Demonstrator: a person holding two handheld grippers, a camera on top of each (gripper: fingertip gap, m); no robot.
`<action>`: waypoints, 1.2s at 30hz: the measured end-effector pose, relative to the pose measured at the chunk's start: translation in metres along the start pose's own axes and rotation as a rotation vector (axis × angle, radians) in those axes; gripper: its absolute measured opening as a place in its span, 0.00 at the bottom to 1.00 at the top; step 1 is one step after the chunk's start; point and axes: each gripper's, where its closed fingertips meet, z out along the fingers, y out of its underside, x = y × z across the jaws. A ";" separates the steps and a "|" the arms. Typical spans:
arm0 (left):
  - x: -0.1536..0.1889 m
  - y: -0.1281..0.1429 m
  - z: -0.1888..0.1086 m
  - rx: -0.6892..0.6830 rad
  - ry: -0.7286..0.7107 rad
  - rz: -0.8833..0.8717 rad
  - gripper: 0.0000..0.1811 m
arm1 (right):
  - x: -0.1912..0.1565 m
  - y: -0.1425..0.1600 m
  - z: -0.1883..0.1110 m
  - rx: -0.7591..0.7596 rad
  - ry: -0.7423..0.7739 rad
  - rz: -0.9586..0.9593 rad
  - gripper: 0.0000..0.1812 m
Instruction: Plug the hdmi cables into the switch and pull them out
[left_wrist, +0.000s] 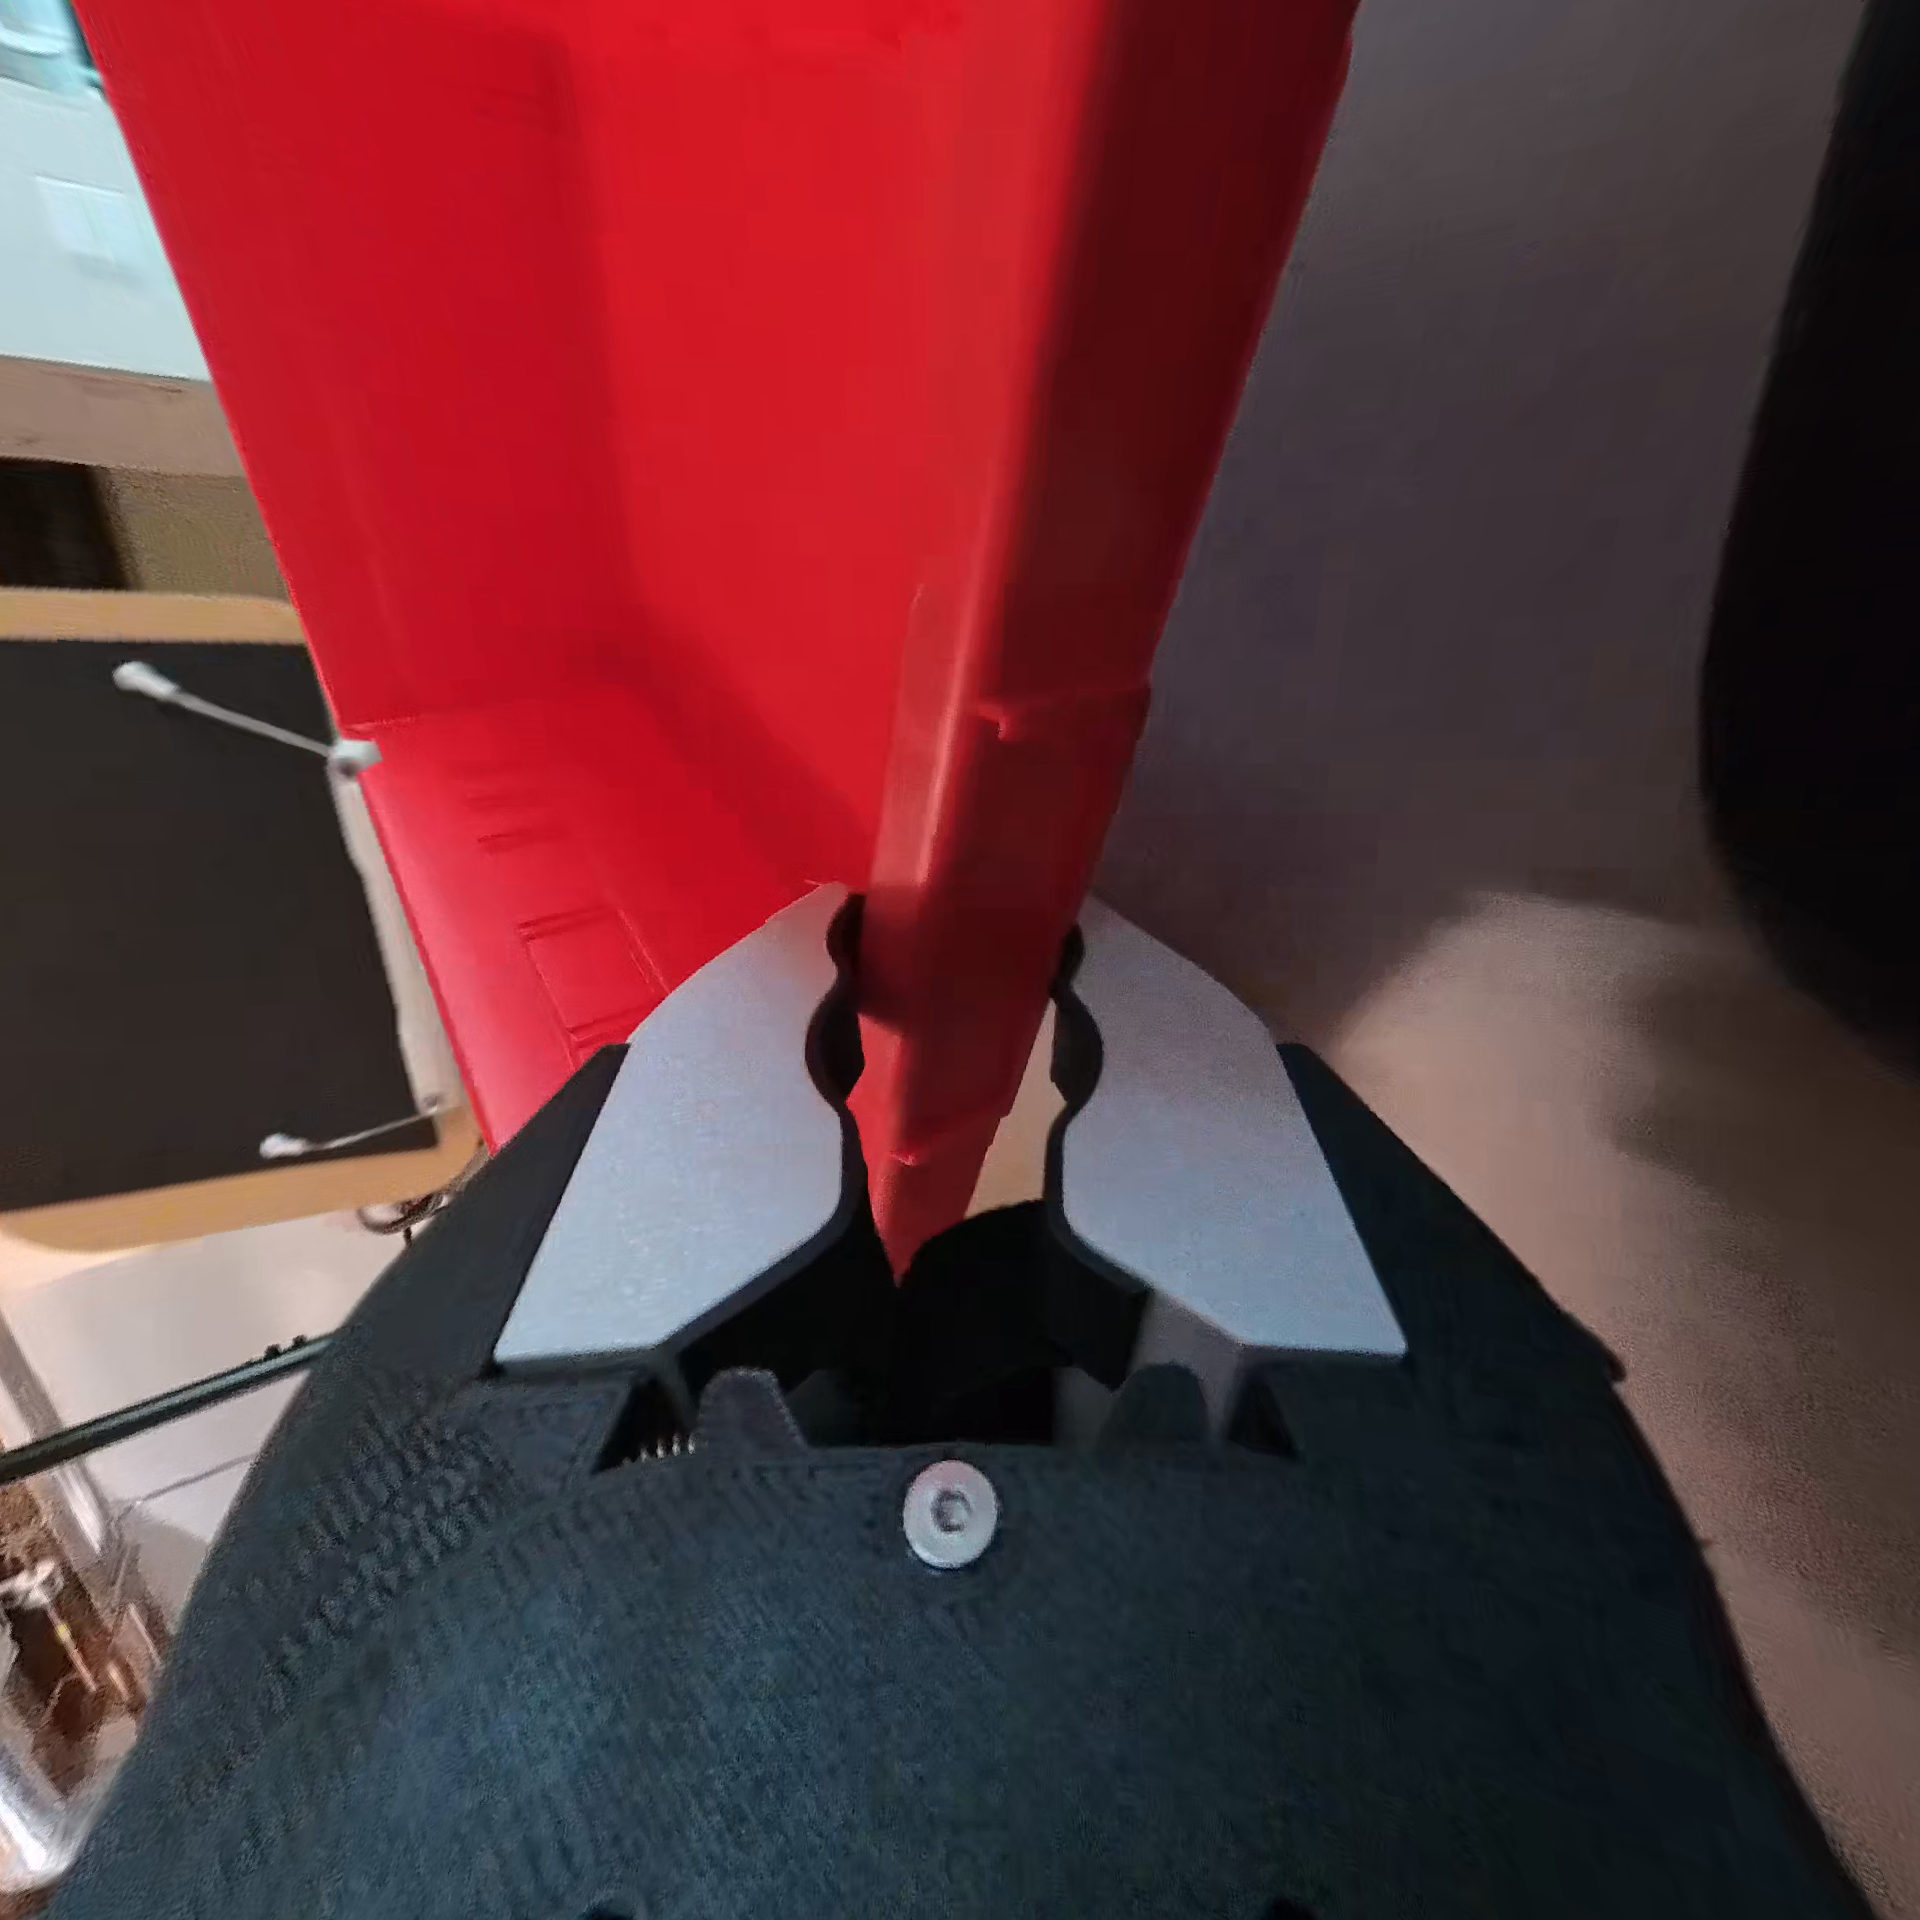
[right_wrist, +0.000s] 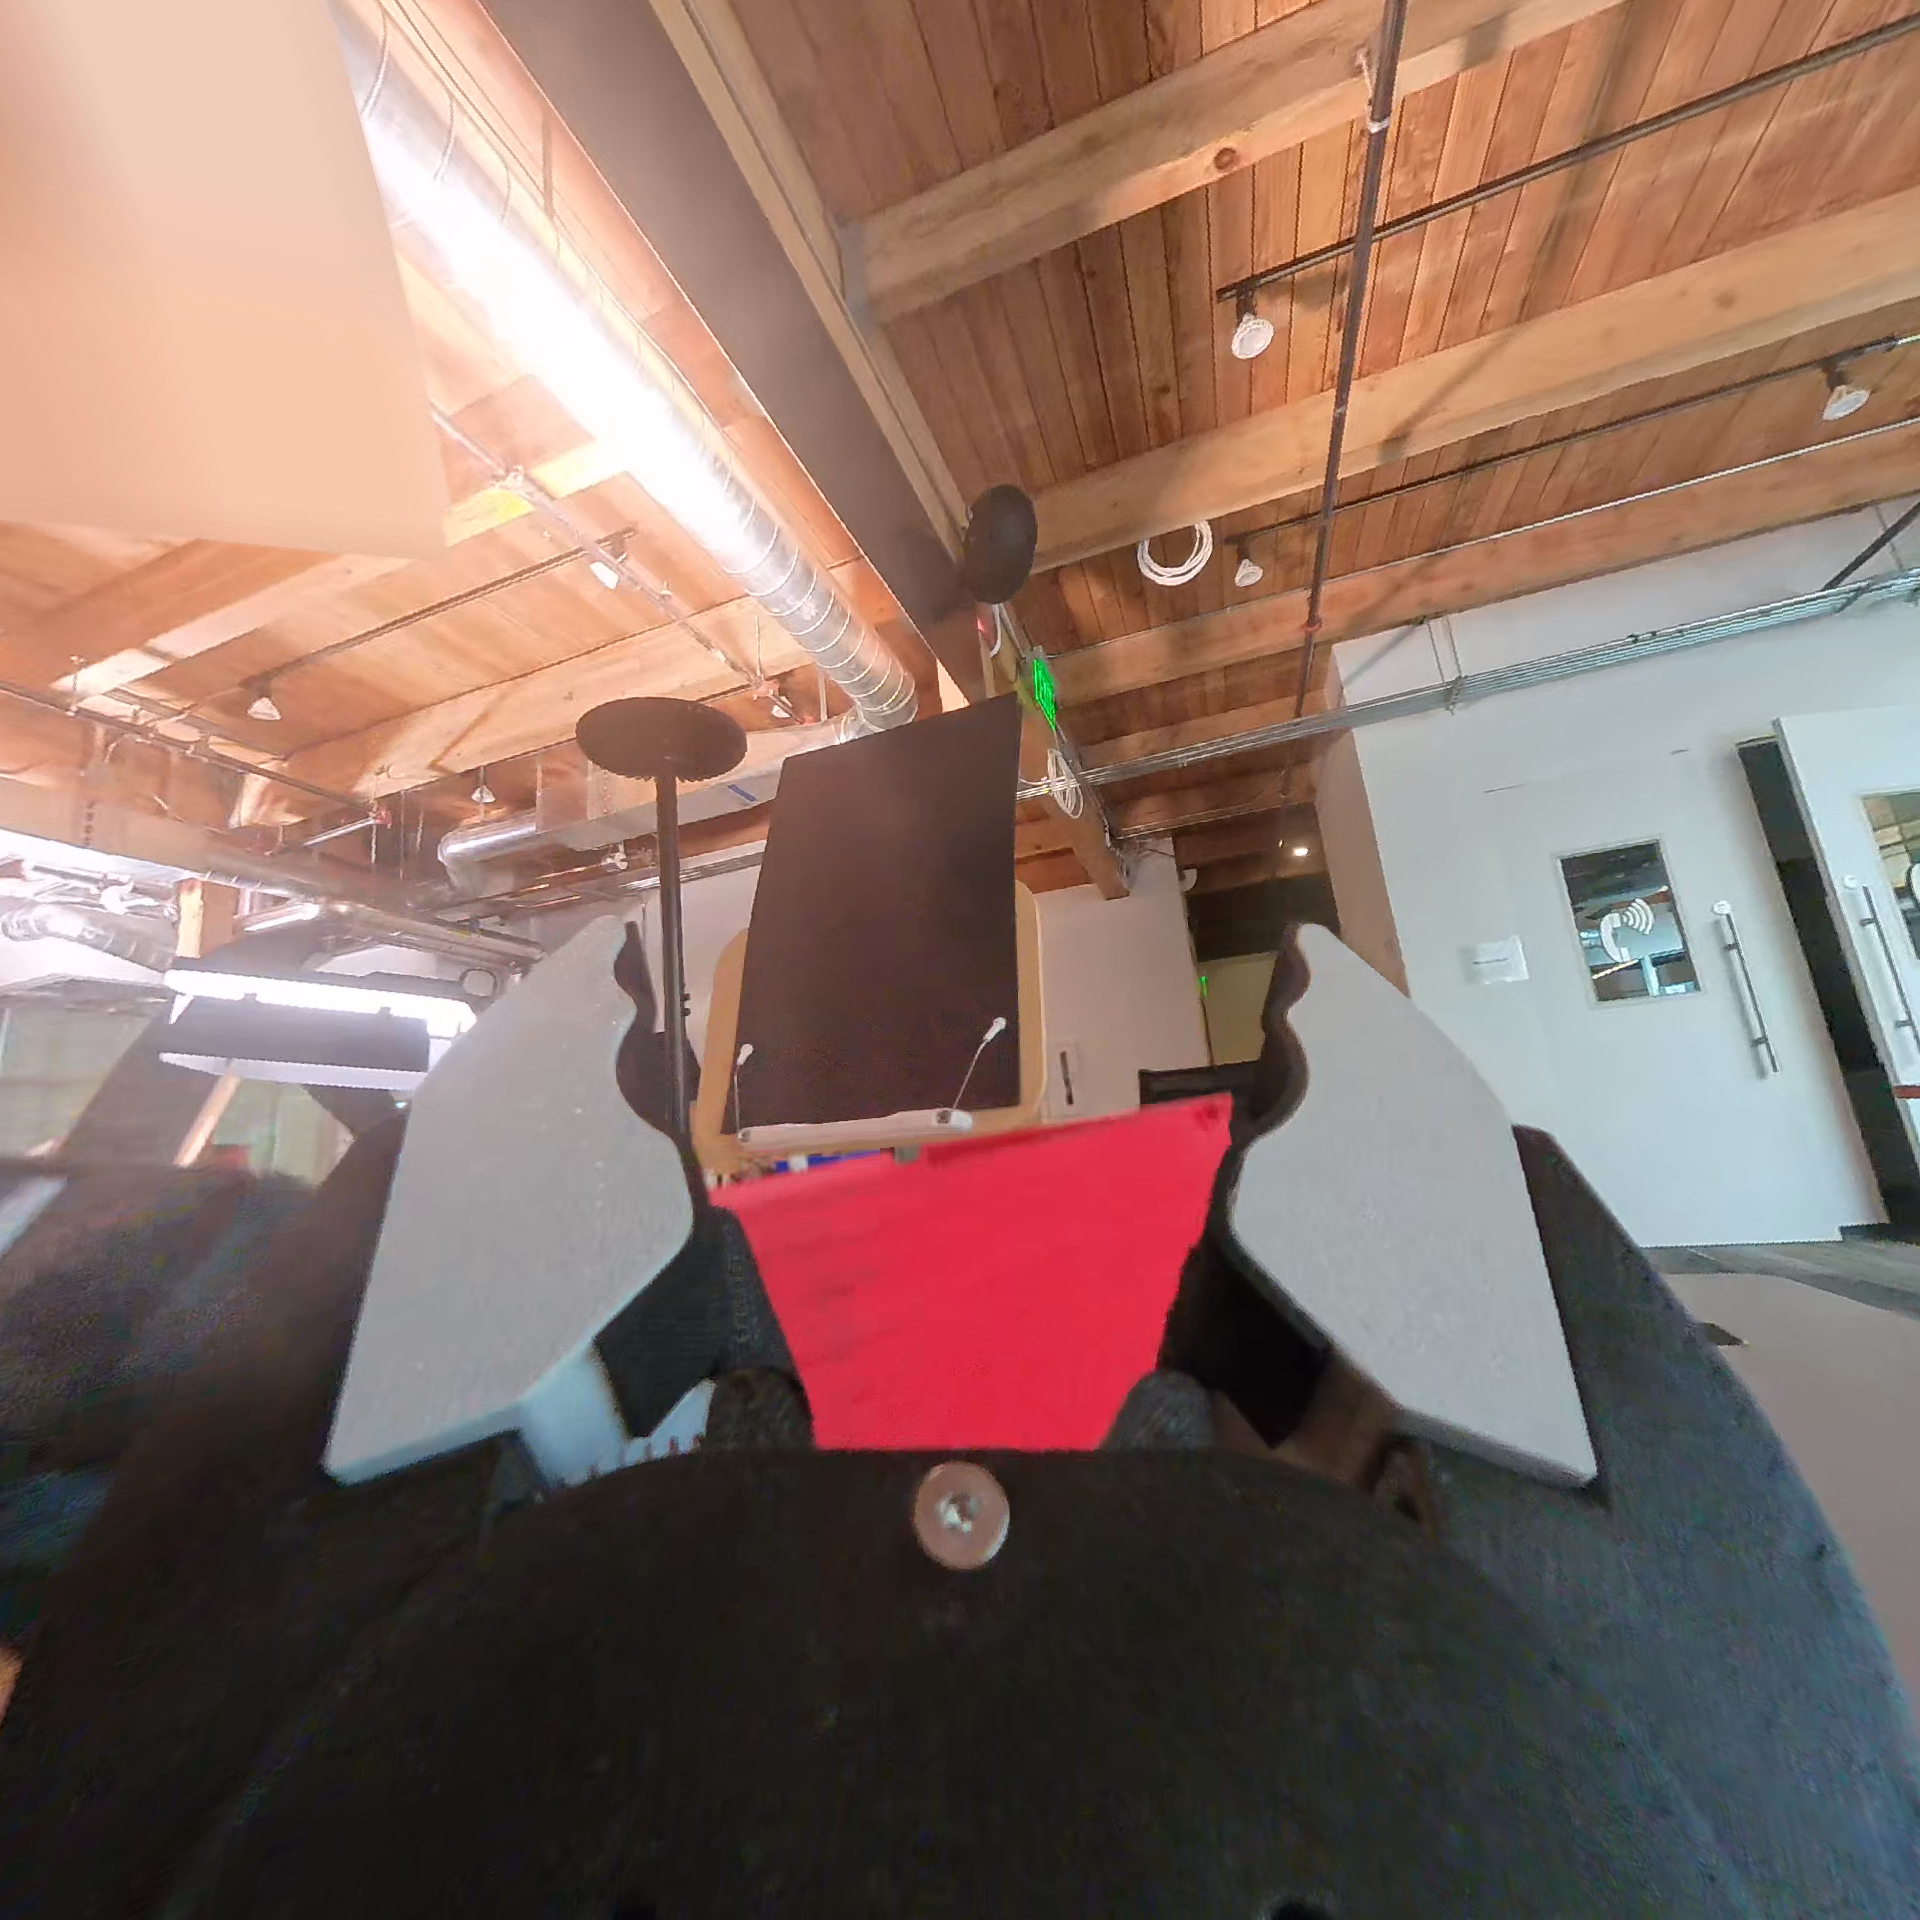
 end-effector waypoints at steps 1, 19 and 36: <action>0.008 -0.005 0.005 -0.003 0.022 0.008 0.18 | 0.002 -0.001 0.000 0.004 0.009 -0.001 0.61; -0.030 0.116 -0.097 0.238 -0.268 -0.770 0.47 | -0.099 0.036 -0.013 -0.139 -0.428 -0.415 0.44; 0.021 0.281 -0.037 -0.243 -0.101 -0.559 0.23 | -0.070 0.205 -0.054 -1.393 -0.557 -0.958 0.24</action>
